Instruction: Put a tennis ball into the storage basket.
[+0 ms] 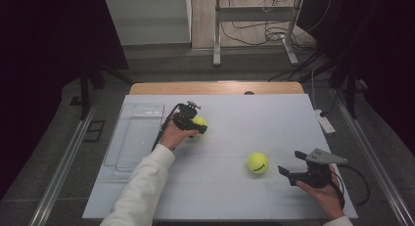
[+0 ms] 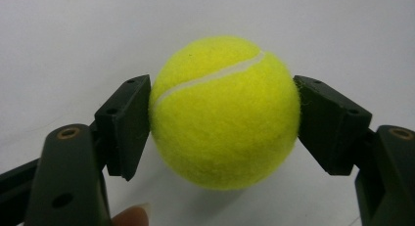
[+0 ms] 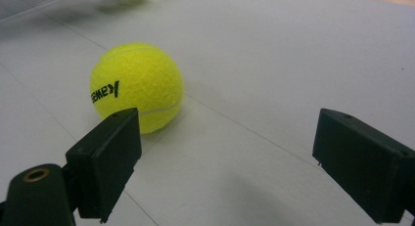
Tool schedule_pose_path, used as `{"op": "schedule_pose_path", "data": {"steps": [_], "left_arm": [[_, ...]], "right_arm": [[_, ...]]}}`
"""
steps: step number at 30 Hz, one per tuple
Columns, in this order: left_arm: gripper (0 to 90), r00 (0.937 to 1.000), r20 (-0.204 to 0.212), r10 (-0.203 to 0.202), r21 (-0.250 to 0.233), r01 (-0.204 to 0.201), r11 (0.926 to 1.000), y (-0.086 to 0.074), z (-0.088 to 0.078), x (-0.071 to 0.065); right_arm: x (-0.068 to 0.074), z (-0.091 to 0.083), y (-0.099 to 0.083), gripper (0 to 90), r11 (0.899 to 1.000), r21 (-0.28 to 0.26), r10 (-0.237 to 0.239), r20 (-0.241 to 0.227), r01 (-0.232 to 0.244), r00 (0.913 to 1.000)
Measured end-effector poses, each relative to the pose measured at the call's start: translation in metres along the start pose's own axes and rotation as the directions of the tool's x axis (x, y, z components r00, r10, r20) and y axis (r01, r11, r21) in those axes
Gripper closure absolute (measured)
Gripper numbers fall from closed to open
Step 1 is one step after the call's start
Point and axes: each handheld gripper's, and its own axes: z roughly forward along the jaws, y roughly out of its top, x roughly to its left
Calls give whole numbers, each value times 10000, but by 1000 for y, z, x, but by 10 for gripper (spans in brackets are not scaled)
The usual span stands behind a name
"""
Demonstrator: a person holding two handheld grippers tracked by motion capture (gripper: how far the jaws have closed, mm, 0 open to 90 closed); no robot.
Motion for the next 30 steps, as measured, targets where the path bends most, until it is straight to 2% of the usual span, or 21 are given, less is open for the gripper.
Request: {"op": "schedule_pose_path", "data": {"steps": [8, 16, 20, 30], "left_arm": [[271, 9990, 285, 338, -539, -323, 9980, -1, -14, -7], [271, 9977, 303, 612, -891, -582, 9943, -2, -25, -13], [271, 9963, 398, 768, -1251, -713, 9896, -4, -34, -17], [271, 9937, 412, 1040, -1632, -960, 9819, -8, -45, -22]], "right_arm": [[0, 0, 0, 112, 10000, 7, -15, 19, 15, 10000], [0, 0, 0, 113, 10000, 19, -4, 38, 4, 10000], [0, 0, 0, 113, 10000, -2, 11, 25, -11, 10000], [0, 0, 0, 113, 10000, 12, 21, 56, -21, 10000]]}}
